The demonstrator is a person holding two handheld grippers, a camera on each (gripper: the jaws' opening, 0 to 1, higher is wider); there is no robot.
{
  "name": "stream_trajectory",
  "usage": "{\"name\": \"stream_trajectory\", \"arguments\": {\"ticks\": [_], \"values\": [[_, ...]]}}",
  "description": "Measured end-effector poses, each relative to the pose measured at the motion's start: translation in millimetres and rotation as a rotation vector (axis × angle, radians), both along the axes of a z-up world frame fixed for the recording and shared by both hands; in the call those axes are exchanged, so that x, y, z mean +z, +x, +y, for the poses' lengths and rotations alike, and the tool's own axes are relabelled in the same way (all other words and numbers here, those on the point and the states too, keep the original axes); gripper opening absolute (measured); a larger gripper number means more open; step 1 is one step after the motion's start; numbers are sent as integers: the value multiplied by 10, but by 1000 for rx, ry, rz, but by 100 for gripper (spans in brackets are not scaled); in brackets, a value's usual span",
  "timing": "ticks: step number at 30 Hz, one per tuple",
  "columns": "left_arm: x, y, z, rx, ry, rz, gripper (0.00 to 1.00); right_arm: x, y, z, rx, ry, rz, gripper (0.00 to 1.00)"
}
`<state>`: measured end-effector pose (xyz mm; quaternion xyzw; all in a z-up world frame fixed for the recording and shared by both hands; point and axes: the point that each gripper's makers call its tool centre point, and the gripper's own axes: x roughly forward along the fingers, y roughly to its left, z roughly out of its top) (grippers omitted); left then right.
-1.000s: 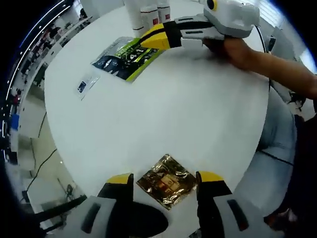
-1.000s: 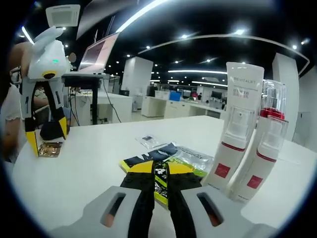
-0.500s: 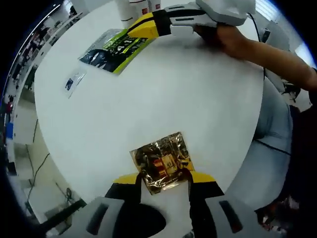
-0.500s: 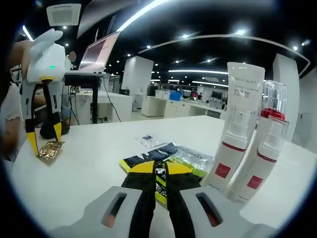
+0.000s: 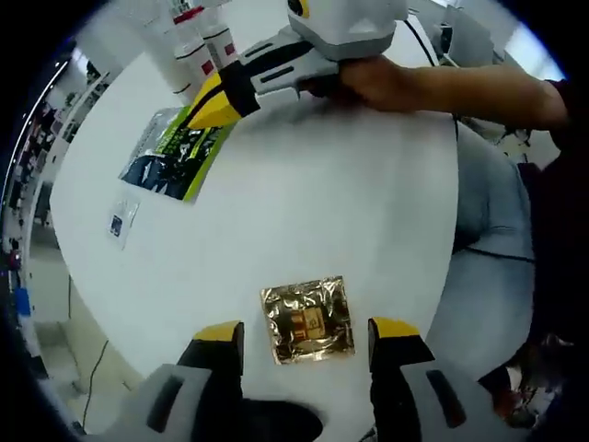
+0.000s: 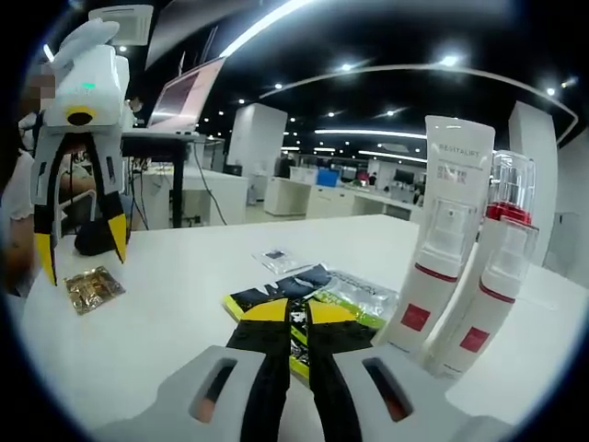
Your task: Arrange the skincare products in the storage area until every visible bottle or jar stands upright without overlapping.
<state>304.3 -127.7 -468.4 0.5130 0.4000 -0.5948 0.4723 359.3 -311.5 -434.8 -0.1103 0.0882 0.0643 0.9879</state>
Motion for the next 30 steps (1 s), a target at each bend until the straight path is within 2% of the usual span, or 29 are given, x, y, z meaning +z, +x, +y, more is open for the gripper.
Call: {"name": "stream_trajectory", "arguments": {"ticks": [3,7,8,11,19,22,29,30], "values": [[-88,25,39,-8,34,-31,58,-8,12,-18,1,-2,1,5],[-142,10,65,3,49,-30,61,-25,18,-42,-6,-22,7,2],[-153,-7,74,0,54,-22,60,-43,22,-62,-13,-47,13,1],[-152,-54,51,-3,43,10,56,-30,26,-37,-2,-31,7,1],[-146,-17,33,6,34,10,50,-45,48,-67,1,-27,8,1],[-139,-17,65,9,50,6,40,-46,46,-73,-1,-27,8,1],[-139,-28,73,4,52,0,40,-38,37,-61,1,-24,7,1],[-136,-37,72,-16,48,1,40,-39,35,-67,-1,-26,8,1]]}}
